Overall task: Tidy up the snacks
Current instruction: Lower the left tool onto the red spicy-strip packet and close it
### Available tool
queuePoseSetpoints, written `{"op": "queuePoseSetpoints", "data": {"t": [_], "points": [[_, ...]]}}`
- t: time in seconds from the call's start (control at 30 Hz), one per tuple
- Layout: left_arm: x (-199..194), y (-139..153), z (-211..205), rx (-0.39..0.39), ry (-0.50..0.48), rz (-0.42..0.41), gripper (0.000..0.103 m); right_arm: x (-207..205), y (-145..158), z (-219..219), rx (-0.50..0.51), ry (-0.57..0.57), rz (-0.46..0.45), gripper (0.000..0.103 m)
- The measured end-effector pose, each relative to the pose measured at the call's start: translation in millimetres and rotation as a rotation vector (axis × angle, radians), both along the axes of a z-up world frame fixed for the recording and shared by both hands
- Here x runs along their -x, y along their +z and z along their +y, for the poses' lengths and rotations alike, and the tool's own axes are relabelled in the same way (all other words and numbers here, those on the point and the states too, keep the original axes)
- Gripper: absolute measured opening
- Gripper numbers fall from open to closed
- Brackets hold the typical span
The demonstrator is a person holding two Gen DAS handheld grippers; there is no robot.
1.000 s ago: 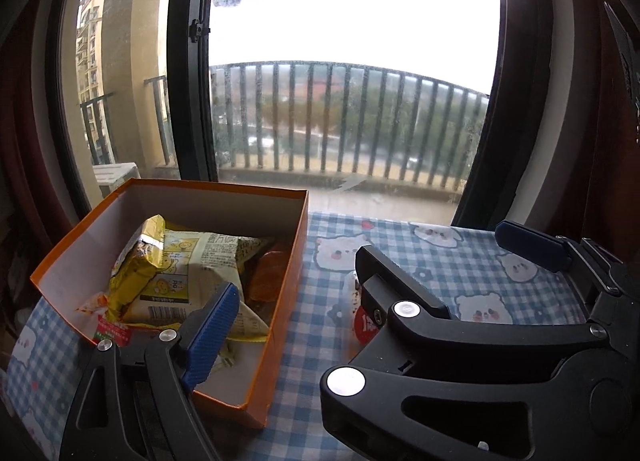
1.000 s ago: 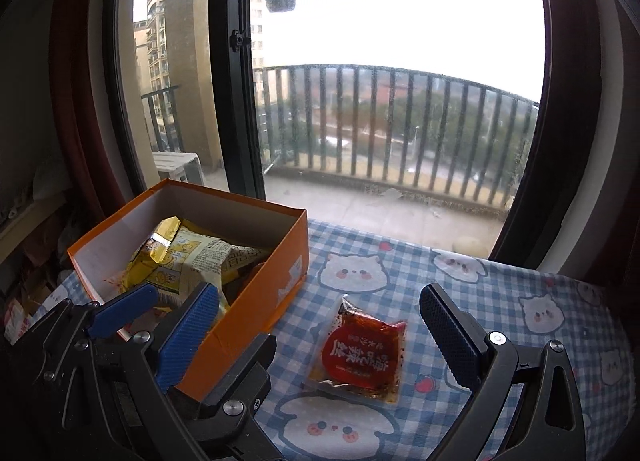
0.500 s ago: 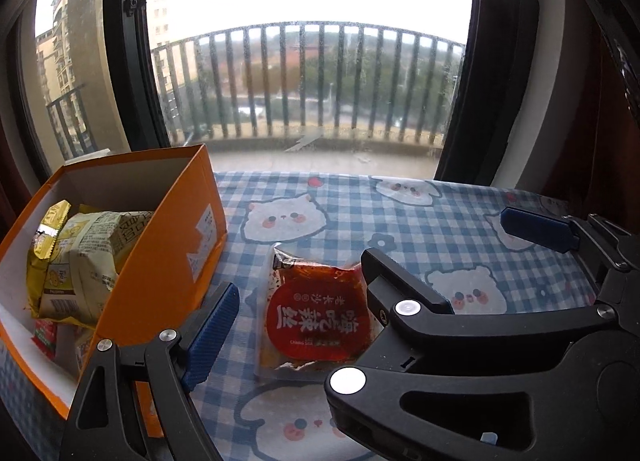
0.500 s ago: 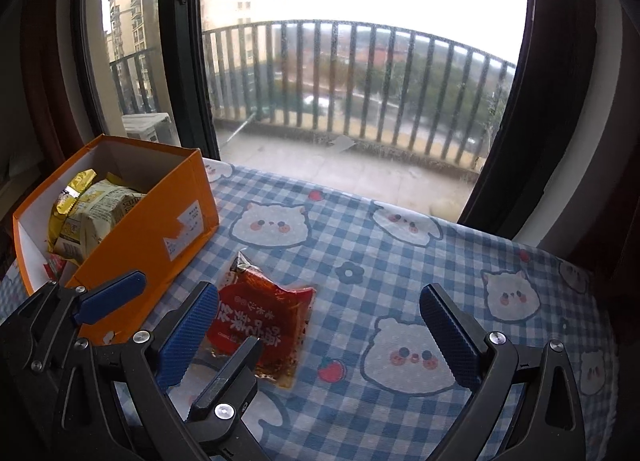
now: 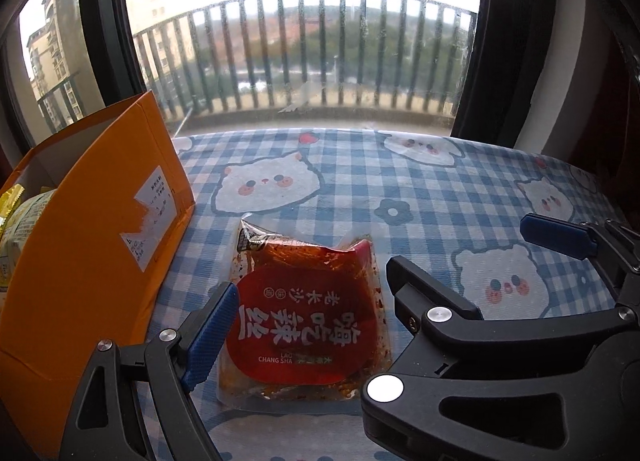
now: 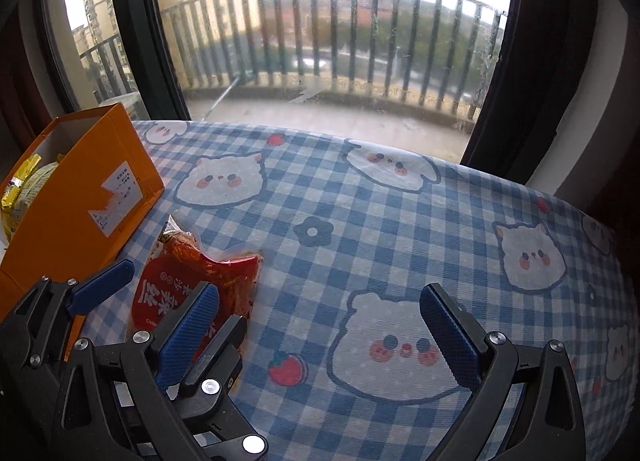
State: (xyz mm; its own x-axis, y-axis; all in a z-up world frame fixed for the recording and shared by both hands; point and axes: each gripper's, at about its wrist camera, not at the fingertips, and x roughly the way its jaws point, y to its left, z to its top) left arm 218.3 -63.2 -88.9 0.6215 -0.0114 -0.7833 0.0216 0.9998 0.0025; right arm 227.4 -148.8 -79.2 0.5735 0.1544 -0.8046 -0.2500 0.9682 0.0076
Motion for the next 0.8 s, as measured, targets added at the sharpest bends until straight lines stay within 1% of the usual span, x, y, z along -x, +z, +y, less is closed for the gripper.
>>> {"op": "queuePoseSetpoints", "data": {"t": [0.03,0.1,0.2,0.33,0.53,0.57,0.6,0.67,0.7,0.73,0.8], "points": [[-1,-2,0,0.004,-0.004,0.003,0.088,-1,-3,0,-0.004,0.004,0.006,0.102],[-2,-5,-1,-0.012,-0.008,-0.01,0.088,-3,-7,-1,-0.012,0.009,0.012,0.102],[-5,-9,-3,-0.04,-0.029,-0.017,0.087,-5,-11,-3,-0.01,0.01,-0.008,0.102],[-9,-17,-2,-0.037,-0.047,-0.011,0.088,-7,-15,-2,0.012,0.001,-0.022,0.102],[-9,-22,0,-0.042,-0.06,-0.008,0.087,-9,-22,-2,0.027,-0.004,0.005,0.102],[-9,-23,1,-0.04,-0.057,-0.003,0.085,-9,-22,-2,0.028,-0.004,0.008,0.102],[-10,-25,2,-0.034,-0.051,0.011,0.08,-10,-24,0,0.029,-0.004,0.01,0.102],[-10,-25,5,-0.021,-0.049,0.02,0.076,-11,-26,2,0.038,-0.004,0.015,0.102],[-10,-24,6,-0.019,-0.049,0.027,0.071,-11,-26,2,0.036,-0.003,0.016,0.102],[-10,-23,7,-0.01,-0.049,0.034,0.066,-11,-26,3,0.028,0.0,0.019,0.102],[-9,-21,7,-0.005,-0.048,0.035,0.06,-10,-25,3,0.004,0.006,0.026,0.102]]}}
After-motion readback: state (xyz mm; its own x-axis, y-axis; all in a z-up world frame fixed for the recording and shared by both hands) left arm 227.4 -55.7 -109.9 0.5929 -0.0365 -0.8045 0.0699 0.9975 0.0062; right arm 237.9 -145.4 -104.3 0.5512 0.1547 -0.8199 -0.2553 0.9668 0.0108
